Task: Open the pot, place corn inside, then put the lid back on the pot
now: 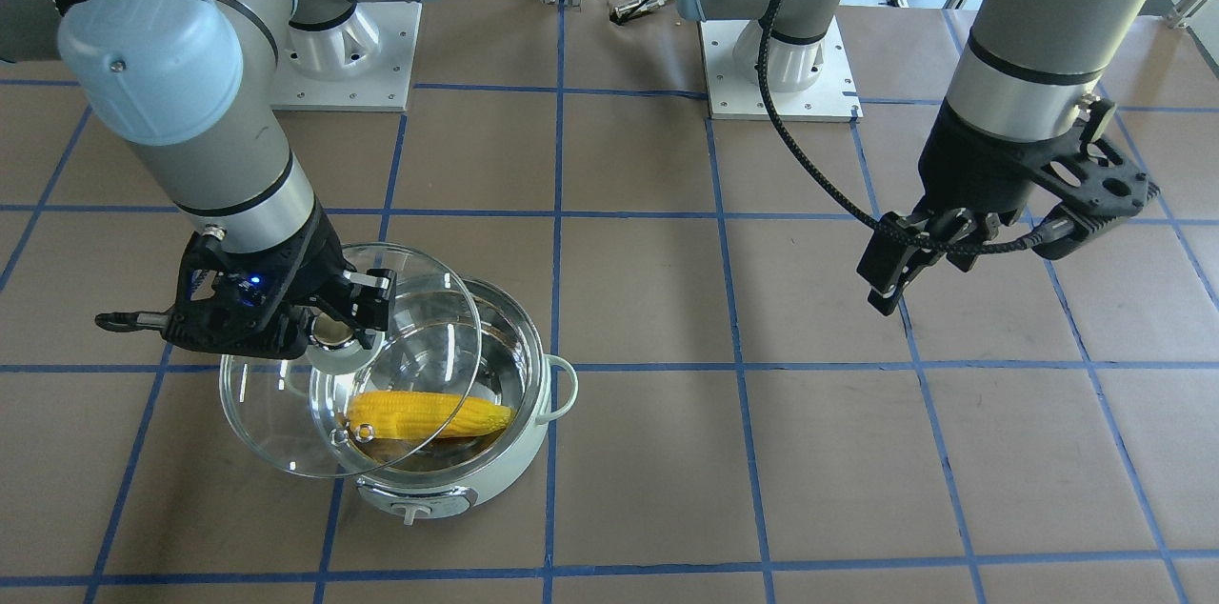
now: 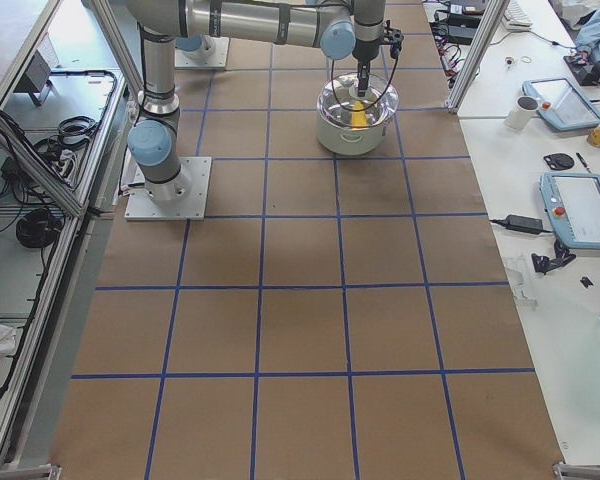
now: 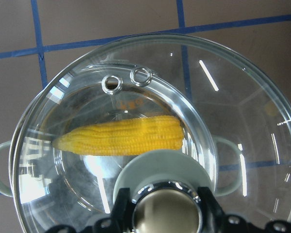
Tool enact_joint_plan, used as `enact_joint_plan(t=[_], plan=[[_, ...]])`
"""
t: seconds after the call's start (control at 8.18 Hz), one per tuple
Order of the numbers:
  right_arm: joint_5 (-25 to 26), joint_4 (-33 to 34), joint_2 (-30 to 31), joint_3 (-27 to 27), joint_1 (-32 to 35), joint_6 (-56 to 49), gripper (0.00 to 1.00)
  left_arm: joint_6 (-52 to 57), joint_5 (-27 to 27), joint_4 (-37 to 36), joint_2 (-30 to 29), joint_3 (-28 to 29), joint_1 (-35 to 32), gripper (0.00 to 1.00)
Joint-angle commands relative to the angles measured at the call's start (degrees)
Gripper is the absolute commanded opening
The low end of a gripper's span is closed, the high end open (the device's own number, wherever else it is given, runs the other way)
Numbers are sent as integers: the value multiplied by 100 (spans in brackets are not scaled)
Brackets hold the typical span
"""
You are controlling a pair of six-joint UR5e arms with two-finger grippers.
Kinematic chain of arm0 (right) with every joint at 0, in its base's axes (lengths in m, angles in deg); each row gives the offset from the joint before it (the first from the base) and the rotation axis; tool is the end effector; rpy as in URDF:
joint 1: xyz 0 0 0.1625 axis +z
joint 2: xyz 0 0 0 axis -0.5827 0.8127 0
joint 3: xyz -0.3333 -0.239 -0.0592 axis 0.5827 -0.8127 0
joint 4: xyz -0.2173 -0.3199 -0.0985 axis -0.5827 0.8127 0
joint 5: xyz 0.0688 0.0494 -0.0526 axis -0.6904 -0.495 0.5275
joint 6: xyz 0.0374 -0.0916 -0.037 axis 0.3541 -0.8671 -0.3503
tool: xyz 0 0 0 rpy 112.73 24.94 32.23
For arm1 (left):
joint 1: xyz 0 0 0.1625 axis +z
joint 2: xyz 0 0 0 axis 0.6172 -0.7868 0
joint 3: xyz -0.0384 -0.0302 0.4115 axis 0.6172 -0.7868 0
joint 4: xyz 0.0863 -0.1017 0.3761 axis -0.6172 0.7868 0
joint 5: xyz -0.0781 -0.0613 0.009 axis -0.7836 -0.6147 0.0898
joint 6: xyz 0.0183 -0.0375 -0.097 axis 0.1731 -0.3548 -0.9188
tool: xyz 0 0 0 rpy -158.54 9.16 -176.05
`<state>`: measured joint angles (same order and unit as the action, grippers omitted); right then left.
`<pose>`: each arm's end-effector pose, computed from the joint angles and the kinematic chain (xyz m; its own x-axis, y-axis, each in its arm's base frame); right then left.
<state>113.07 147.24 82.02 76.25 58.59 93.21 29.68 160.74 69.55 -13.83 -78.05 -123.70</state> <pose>0.1792 -0.5833 0.4021 -0.9931 0.1107 -0.0376 0.1134 0.9904 -0.0790 -0.0844 -0.5562 0.4768 -0.8828 -0.4681 0.0385 -0.4632 0.8542 -0.2361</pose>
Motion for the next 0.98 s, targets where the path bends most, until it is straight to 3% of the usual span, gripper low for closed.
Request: enact_joint_plan(t=[0.0, 0.24, 0.86], plan=[[-82, 287, -234, -7, 271, 526, 2, 492, 499, 822, 371, -10, 42, 100], [-82, 471, -392, -7, 271, 526, 3, 326, 953, 756, 365, -63, 7, 100], [-117, 455, -481, 19, 297, 938, 3, 387, 824, 886, 338, -142, -73, 100]])
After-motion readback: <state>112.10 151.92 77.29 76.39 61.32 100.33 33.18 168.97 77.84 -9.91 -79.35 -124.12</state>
